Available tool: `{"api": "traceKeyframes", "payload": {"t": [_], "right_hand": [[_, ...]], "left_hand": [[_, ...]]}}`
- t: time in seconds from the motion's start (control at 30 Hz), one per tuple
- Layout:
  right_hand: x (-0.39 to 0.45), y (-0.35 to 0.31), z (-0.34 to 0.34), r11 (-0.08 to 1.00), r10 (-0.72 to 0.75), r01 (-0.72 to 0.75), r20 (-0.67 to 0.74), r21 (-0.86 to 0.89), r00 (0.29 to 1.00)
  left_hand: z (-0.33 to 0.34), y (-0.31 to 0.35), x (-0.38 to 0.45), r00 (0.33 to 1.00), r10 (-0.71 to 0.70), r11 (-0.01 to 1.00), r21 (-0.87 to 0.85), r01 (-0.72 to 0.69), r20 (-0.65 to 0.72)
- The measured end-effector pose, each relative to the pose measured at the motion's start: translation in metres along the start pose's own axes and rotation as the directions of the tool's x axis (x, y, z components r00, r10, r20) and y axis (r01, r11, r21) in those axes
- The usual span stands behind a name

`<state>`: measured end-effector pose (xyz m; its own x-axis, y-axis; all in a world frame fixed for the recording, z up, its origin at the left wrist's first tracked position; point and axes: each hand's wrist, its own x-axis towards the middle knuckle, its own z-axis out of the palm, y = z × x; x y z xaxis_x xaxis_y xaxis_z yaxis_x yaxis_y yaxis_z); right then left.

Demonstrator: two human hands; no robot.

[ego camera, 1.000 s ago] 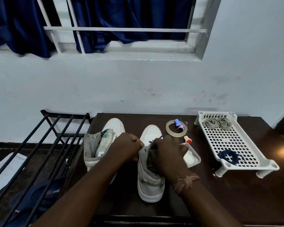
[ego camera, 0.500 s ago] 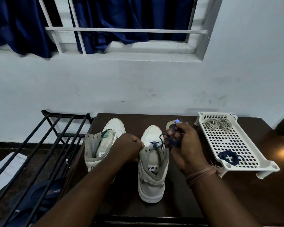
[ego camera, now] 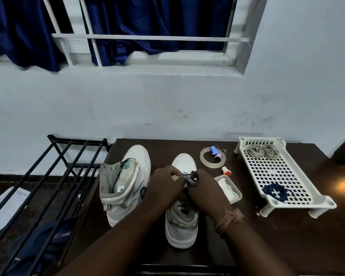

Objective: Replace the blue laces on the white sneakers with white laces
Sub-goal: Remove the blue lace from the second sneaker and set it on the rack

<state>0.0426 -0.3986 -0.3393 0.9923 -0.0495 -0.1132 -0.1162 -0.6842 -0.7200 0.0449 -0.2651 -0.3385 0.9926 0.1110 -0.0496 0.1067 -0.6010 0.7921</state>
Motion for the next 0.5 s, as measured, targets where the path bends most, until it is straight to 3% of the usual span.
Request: {"api": "traceKeyframes", "payload": {"t": [0.17, 0.3, 0.5], "right_hand": [[-0.004, -0.002, -0.005, 0.998, 0.017, -0.026, -0.148, -0.059, 0.989], [-0.001, 0.004, -0.015, 0.996, 0.080, -0.082, -0.095, -0.019, 0.992], [0.007, 0.017, -0.027, 0.984, 0.121, -0.115, -0.039, 0.133, 0.992]], "left_hand": [[0.003, -0.007, 0.001, 0.997, -0.063, 0.995, 0.075, 0.066, -0.035], [-0.004, -0.010, 0.005, 0.999, -0.041, 0.978, 0.206, 0.038, 0.007], [-0.004, -0.016, 0.013, 0.999, -0.003, 0.966, 0.260, -0.009, 0.045]]}}
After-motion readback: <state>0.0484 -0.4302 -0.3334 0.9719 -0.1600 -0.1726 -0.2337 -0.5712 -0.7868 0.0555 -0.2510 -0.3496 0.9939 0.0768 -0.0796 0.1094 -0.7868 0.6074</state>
